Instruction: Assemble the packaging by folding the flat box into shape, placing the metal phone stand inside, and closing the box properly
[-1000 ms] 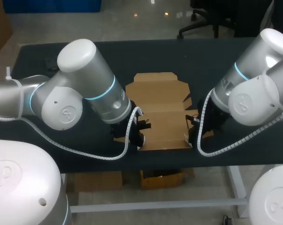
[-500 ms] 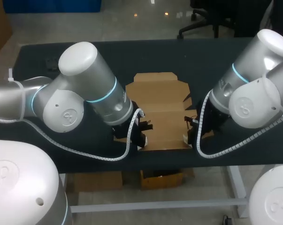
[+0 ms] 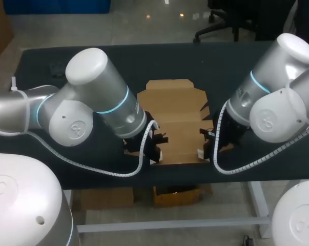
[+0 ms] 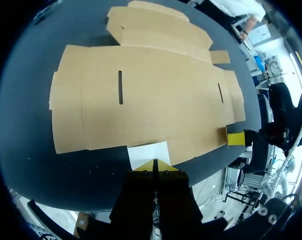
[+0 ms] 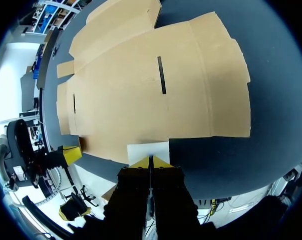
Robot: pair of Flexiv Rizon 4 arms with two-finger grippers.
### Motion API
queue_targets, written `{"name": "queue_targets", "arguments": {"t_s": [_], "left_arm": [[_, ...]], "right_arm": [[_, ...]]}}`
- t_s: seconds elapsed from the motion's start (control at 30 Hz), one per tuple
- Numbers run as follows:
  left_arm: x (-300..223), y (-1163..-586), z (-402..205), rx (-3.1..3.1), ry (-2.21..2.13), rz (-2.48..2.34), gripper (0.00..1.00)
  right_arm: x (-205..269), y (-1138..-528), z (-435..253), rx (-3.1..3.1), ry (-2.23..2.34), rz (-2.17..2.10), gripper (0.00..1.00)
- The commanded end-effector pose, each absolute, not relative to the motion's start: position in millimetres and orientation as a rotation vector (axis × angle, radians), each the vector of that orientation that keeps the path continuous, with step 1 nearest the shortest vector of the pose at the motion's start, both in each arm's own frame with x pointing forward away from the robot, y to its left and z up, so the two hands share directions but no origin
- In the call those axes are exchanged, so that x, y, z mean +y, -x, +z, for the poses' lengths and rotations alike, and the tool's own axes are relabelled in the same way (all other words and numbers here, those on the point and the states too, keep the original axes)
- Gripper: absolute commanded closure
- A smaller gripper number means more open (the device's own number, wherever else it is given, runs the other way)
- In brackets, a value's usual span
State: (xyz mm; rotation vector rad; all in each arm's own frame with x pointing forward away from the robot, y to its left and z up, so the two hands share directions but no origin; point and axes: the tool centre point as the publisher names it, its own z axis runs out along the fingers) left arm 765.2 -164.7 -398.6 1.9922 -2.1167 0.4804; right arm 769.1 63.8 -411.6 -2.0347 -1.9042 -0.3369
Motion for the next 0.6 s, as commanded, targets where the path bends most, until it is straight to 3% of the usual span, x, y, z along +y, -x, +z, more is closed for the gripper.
{"name": "queue_targets", "arguments": {"t_s": [0.03, 0.6], "left_arm": [[-168.3, -765.5, -402.3, -2.122, -1.994, 0.477, 1.0], [-170.7, -765.0, -408.6, -2.136, -1.99, 0.522, 1.0]], "right_arm": [[66.4, -769.4, -413.4, -1.909, 2.039, -0.332, 1.0], [66.6, -769.0, -418.6, -1.909, 2.044, -0.318, 1.0]]}}
